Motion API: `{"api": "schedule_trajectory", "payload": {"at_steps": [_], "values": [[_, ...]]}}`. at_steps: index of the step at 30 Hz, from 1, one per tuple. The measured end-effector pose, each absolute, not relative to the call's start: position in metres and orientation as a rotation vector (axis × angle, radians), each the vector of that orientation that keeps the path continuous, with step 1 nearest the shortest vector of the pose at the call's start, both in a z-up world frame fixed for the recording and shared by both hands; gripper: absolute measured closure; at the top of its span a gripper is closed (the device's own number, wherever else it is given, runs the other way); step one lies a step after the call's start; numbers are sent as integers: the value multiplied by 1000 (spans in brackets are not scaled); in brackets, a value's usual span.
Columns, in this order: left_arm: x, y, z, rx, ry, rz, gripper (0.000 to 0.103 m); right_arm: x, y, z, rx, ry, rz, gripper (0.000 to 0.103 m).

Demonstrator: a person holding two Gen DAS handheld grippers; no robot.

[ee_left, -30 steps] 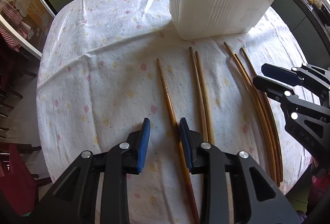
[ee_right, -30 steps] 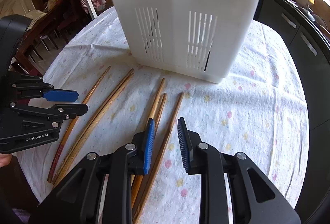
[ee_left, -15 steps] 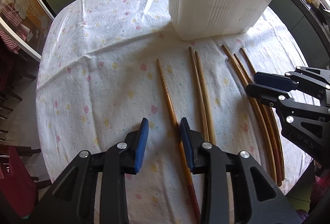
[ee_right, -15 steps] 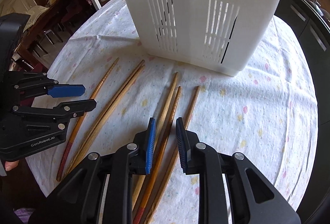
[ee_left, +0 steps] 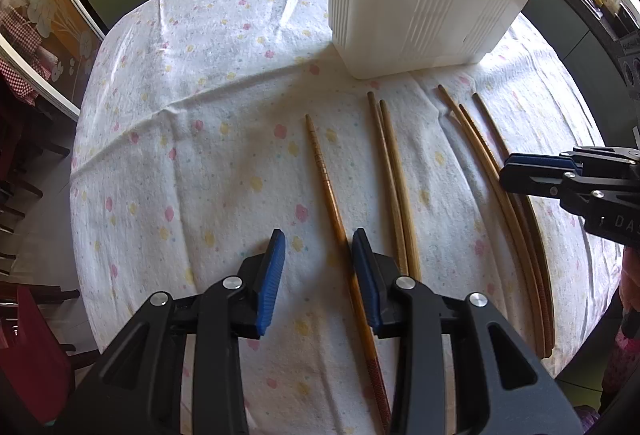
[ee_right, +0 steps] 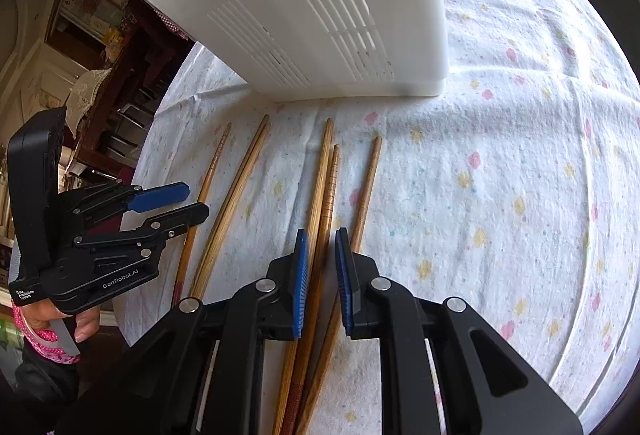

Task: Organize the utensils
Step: 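Grasp a wooden chopstick with the left gripper while the right gripper grasps another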

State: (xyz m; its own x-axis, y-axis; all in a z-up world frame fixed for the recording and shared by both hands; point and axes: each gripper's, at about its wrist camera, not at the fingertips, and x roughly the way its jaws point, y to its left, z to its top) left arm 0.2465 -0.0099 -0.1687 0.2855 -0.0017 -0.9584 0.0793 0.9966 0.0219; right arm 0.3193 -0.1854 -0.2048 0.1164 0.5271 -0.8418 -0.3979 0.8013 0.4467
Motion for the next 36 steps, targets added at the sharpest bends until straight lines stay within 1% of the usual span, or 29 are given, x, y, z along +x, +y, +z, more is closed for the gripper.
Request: {"api": "schedule_trajectory", "payload": {"at_steps": [6, 12, 19, 20, 21, 22, 25, 30, 36], "values": [[246, -10, -169, 76, 1280, -55, 69, 314, -190, -198, 30, 1256, 636, 89], [245, -11, -168, 85, 1276, -54, 69, 303, -159, -195, -92, 1243, 625, 89], [243, -14, -167, 104, 1275, -51, 69, 299, -131, -189, -305, 1222, 549, 89], [244, -15, -167, 103, 1276, -54, 70, 300, -130, -189, -324, 1222, 540, 91], [244, -15, -167, 92, 1280, -68, 79, 299, -127, -189, -342, 1219, 538, 93], [244, -17, -167, 84, 1285, -85, 93, 298, -126, -189, -356, 1215, 534, 94], [243, -23, -166, 103, 1282, -87, 97, 294, -132, -183, -299, 1206, 559, 97], [240, -19, -160, 69, 1279, -95, 97, 284, -162, -145, -124, 1123, 637, 97], [227, -13, -123, 42, 1187, -111, 97, 263, -203, -92, -6, 988, 675, 97]]}}
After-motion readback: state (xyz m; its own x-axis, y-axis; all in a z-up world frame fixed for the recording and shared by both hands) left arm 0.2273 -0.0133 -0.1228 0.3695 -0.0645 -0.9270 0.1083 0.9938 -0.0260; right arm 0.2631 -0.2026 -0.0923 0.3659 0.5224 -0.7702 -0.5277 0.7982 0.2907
